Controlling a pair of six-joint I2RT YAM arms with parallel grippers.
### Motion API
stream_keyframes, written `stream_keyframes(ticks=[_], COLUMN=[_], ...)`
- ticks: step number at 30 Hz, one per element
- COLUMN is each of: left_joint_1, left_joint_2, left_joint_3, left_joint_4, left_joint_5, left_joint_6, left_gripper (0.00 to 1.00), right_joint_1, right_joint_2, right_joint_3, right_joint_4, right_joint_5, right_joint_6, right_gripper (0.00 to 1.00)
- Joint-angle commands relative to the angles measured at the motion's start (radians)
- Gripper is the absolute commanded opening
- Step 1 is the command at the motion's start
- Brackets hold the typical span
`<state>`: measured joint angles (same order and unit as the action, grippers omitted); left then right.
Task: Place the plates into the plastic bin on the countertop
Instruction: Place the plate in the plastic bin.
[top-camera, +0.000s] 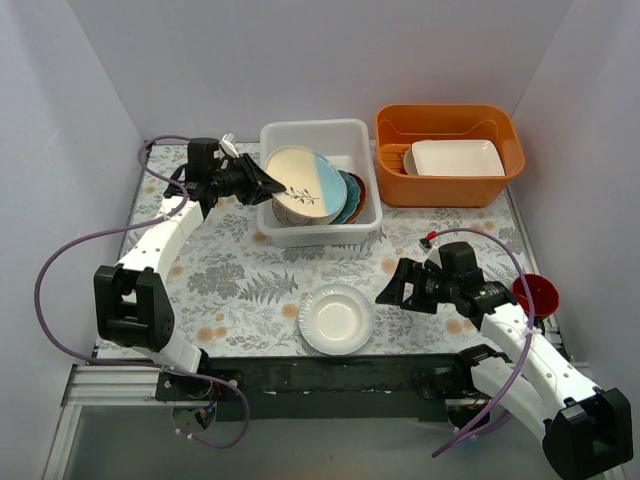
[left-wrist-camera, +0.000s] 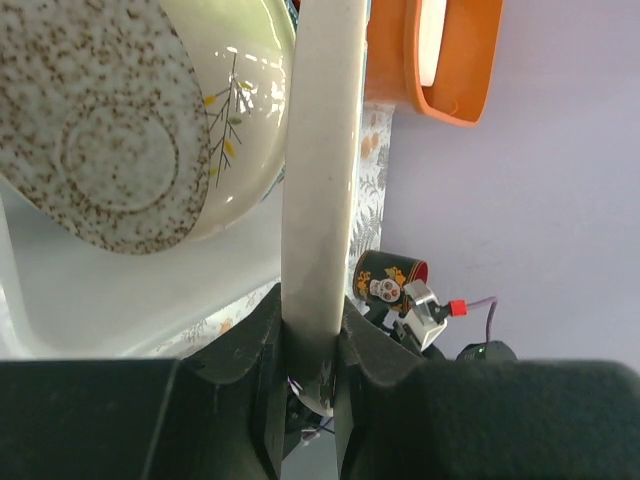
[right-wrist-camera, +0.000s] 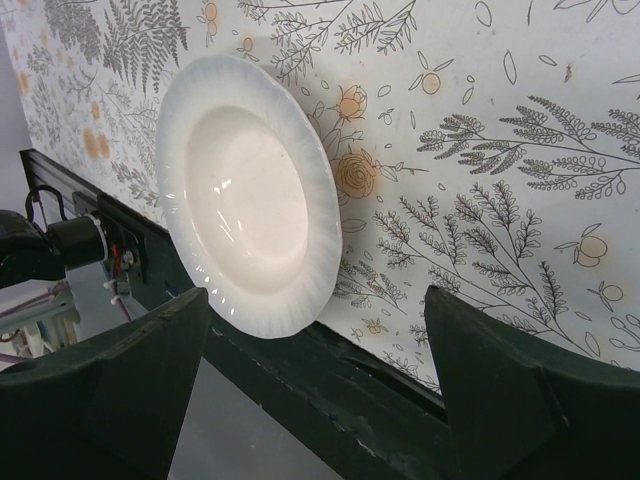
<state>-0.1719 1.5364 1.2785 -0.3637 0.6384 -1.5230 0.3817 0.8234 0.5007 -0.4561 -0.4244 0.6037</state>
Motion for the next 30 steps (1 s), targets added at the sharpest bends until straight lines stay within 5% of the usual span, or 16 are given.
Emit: stream_keyframes(ticks=[1,30], left_joint_1=[0.011,0.012], left_joint_2=[0.033,0.235], left_joint_3=[0.117,0.147], left_joint_4=[0.126,0.193], left_joint_5=[0.112,0.187], left_joint_6=[-0.026,-0.034], left_gripper=[0.0,0.0], right_joint_1=[0.003,0.003], right_joint_2=[-0.032,-0.052], right_joint_3=[-0.017,-0.025], right_joint_4=[0.033,0.023], right_joint_5=[-0.019,-0.01], right_joint_6=[0.015,0.028], right_gripper=[0.95,0.94])
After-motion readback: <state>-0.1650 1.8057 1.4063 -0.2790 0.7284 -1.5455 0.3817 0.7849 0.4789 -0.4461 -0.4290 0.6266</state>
